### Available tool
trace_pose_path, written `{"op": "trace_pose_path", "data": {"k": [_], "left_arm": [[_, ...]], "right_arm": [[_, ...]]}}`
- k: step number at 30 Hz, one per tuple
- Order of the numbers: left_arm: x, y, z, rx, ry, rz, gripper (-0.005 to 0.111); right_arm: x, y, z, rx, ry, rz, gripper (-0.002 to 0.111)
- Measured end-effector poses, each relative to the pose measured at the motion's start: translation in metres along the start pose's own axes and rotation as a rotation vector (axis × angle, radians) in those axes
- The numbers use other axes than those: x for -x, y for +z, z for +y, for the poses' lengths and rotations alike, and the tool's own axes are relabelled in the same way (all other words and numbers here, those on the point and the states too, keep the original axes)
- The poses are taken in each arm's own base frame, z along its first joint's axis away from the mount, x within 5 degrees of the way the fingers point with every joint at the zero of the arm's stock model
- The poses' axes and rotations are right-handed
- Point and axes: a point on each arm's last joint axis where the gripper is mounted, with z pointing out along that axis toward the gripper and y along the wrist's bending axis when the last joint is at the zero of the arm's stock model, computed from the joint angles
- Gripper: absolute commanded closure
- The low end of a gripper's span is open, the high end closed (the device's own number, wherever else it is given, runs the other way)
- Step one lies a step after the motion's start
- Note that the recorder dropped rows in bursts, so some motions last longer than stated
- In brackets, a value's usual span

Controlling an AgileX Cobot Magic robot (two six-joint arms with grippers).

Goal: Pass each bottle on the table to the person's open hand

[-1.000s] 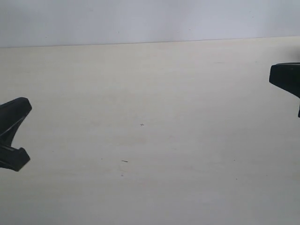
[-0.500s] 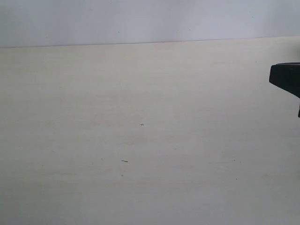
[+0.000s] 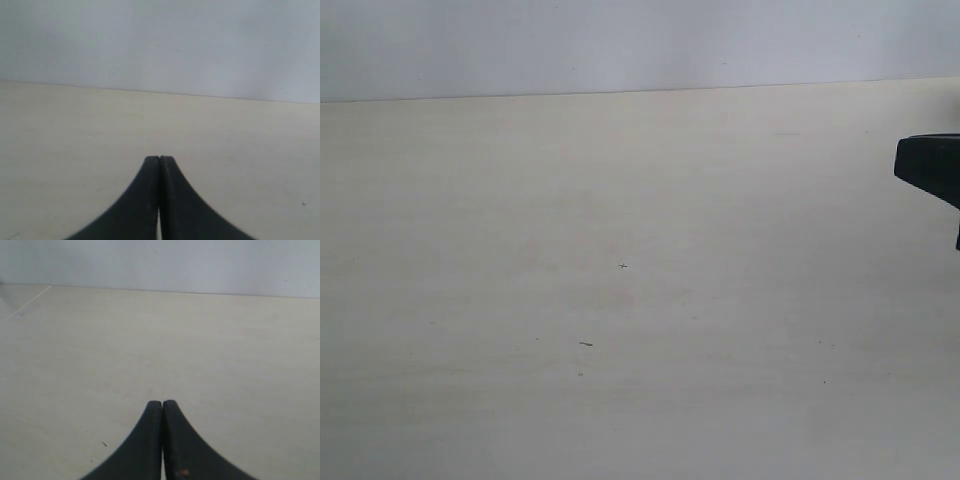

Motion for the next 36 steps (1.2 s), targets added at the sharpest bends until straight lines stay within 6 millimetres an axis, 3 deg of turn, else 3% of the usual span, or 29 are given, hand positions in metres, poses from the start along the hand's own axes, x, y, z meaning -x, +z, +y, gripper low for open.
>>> {"op": "trace_pose_path", "data": {"k": [7,26,36], "left_arm": [[-0.005,-0.012,0.000,0.020,0.075,-0.020,0.107],[-0.015,-0.013,0.000,0.015,0.121,0.097,0.107],[-0.017,-0.014,0.009,0.121,-0.031,0.107,0.107]], "right_arm": [[0.000,0.000,0.000,0.000,0.000,0.000,0.108],[0.000,0.000,0.000,0.001,0.002,0.000,0.108],[0.000,0.000,0.000,0.001,0.002,0.000,0.108]]}}
